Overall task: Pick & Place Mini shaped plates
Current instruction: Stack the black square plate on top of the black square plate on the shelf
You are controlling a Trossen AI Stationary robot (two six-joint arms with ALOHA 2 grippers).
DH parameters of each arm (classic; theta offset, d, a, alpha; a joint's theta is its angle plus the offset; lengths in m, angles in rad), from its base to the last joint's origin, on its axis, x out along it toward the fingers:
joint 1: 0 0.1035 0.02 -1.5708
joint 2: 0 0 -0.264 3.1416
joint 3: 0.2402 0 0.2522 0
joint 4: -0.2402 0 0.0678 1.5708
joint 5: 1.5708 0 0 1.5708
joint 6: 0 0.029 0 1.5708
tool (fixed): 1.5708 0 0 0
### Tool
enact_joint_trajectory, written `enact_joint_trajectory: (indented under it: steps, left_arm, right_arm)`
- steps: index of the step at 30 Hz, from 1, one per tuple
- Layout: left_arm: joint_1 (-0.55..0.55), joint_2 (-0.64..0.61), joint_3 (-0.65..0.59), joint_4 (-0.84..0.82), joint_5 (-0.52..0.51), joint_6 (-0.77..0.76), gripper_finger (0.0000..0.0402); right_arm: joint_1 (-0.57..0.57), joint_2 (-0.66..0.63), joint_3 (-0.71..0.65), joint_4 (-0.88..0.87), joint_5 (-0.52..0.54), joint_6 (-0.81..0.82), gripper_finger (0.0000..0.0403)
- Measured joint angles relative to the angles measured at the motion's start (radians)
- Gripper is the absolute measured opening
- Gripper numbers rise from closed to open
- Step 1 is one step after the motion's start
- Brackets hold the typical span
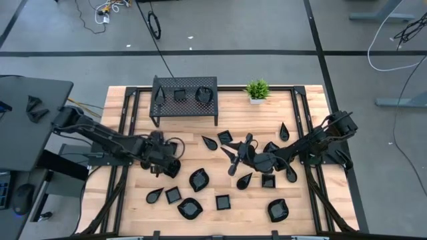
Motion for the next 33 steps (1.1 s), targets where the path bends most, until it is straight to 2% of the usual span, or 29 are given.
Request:
enact_joint_trajectory:
  steps: [7, 13, 25, 33]
  left_arm:
    - [0.011, 0.117, 0.0, 0.051, 0.015, 0.073, 0.0098]
    - [0.011, 0.178, 0.0, 0.077, 0.019, 0.077, 0.0075]
    - [0.011, 0.188, 0.0, 0.094, 0.003, 0.079, 0.0023]
    - [0.011, 0.187, 0.0, 0.094, -0.007, 0.079, 0.0004]
  right_arm:
    - [0.0, 0.0, 0.0, -0.002, -0.018, 0.0, 0.0103]
    - [0.0, 0.0, 0.0, -0.003, -0.018, 0.0, 0.0103]
    - [0.0, 0.0, 0.0, -0.008, -0.018, -0.001, 0.0103]
    - [0.0, 0.0, 0.0, -0.008, -0.017, -0.001, 0.0103]
